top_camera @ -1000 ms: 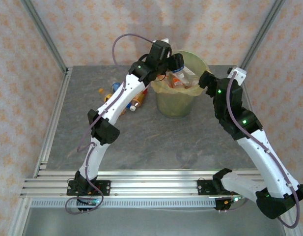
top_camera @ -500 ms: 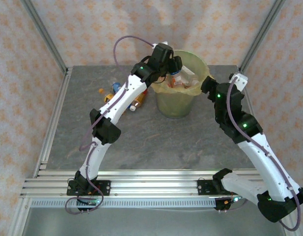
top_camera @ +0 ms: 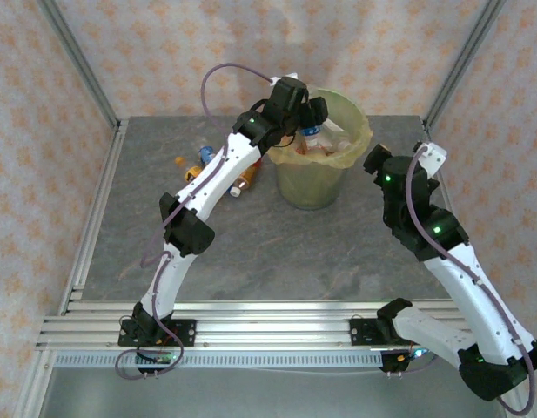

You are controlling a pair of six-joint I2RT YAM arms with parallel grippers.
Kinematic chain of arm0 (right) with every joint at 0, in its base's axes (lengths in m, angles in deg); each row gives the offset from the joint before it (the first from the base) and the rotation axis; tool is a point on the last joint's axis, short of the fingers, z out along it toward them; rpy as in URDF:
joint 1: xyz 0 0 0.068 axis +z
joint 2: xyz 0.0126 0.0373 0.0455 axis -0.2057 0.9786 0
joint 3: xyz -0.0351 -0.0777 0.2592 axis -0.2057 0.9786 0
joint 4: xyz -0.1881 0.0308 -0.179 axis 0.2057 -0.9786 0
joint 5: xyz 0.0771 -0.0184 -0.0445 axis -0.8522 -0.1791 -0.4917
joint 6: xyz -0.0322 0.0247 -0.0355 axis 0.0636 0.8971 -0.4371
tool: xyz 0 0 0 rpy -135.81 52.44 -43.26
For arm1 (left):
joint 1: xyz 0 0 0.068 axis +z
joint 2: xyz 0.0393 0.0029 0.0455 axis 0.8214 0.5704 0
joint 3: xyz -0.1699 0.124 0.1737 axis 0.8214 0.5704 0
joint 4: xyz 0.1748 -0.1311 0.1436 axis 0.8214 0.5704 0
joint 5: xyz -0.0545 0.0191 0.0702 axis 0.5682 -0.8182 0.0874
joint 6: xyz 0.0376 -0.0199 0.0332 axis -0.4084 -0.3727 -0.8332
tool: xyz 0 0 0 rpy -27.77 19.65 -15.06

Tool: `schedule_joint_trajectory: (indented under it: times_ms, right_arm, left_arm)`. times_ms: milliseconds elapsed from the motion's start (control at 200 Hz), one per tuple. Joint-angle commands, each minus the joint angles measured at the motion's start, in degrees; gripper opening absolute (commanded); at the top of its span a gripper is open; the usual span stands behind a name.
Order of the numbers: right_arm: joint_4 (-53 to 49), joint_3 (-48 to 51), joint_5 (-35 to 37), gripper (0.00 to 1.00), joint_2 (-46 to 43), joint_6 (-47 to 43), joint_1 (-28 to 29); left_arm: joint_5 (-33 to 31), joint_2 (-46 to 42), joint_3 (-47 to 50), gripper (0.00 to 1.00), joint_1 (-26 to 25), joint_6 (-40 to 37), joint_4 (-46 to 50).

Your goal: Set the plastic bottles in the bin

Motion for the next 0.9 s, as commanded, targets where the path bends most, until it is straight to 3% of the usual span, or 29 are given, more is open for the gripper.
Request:
schedule_joint_trajectory:
  times_ms: [0, 240, 485, 896]
  right_arm:
    - [-2.54, -0.09, 2.15, 0.99, -1.38, 1.44, 0.03]
    - [-5.06, -1.38, 2.29, 0.99, -2.07, 2.13, 0.03]
    - [-6.08, -2.15, 2.13, 0.99, -2.22, 2.16, 0.03]
    - [-7.34, -4.36, 0.19, 0.99, -2.63, 0.77, 0.03]
  left_arm:
    - [0.6, -1.94, -0.97, 0.81, -0.4, 0.36, 0.2]
    - [1.81, -2.84, -3.19, 0.86, -0.77, 0.09, -0.17]
    - [1.55, -5.65, -3.29, 1.0, -0.93, -0.26, -1.5]
    - [-3.72, -10.9, -3.55, 1.0, -1.23, -3.23, 0.64]
